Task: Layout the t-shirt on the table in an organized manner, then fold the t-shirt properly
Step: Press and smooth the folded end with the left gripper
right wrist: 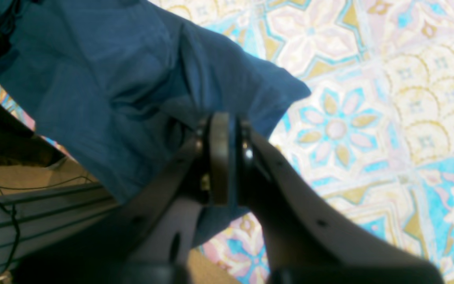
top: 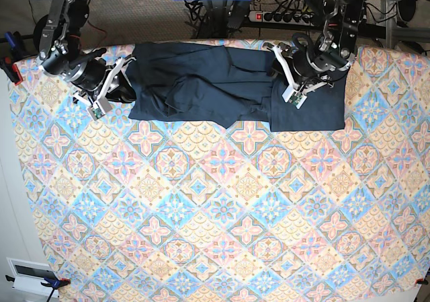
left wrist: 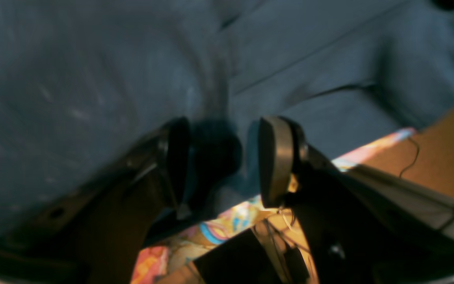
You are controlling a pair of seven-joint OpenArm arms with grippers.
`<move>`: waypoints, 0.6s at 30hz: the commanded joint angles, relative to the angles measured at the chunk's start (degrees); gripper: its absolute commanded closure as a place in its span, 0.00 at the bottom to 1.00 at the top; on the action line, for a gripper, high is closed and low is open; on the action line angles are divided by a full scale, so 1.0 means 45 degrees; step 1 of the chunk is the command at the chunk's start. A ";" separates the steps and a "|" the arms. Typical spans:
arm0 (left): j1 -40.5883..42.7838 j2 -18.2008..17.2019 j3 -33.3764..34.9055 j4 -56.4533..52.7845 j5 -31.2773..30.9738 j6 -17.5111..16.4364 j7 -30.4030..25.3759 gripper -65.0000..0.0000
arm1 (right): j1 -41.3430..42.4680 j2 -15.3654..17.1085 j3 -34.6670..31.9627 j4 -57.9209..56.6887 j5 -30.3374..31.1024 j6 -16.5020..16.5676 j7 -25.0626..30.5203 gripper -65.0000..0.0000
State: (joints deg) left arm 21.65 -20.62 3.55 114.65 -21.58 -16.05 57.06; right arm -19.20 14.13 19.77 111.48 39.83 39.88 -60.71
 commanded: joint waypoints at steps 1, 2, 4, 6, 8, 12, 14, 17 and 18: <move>0.0024 -0.0057 -0.0096 0.0280 -0.0078 0.0002 -0.0167 0.57 | 0.0076 0.0132 0.0051 0.0203 0.0261 0.0027 0.0274 0.96; 0.0024 -0.0057 -0.0096 0.0300 -0.0078 0.0002 -0.0167 0.57 | 0.0076 0.0132 0.0051 0.0203 0.0261 0.0027 0.0274 0.96; 0.0024 -0.0077 -0.0115 0.0280 0.0137 0.0002 -0.0264 0.57 | 0.0076 0.0132 0.0051 0.0203 0.0261 0.0027 0.0274 0.96; 0.0102 -0.0057 -0.0018 0.0300 0.0684 0.0022 -0.0655 0.57 | 0.0076 0.0132 0.0051 0.0203 0.0261 0.0027 0.0274 0.96; 0.0102 -0.0038 0.0021 0.0241 0.1094 0.0198 -0.0811 0.57 | 0.0076 0.0132 0.0051 0.0203 0.0261 0.0027 0.0274 0.96; 0.0024 0.0001 0.0529 0.0144 0.1700 0.0686 -0.0850 0.57 | 0.0076 0.0132 0.0032 0.0203 0.0261 0.0027 0.0274 0.96; 0.0005 0.0021 0.0901 0.0026 0.2149 0.0920 -0.0870 0.57 | 0.0076 0.0132 0.0012 0.0203 0.0261 0.0027 0.0274 0.96; 0.0005 0.0197 0.1330 -0.0110 0.2931 0.1155 -0.0968 0.57 | 0.0076 0.0132 0.0012 0.0203 0.0261 0.0027 0.0274 0.96; 0.0005 0.0255 0.1428 -0.0130 0.3165 0.1174 -0.1124 0.57 | 0.0076 0.0132 0.0012 0.0203 0.0261 0.0027 0.0274 0.96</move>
State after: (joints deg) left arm 21.91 -19.29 10.04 113.21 -6.98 -10.87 53.23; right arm -19.20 14.11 19.62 111.48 39.86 39.88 -60.71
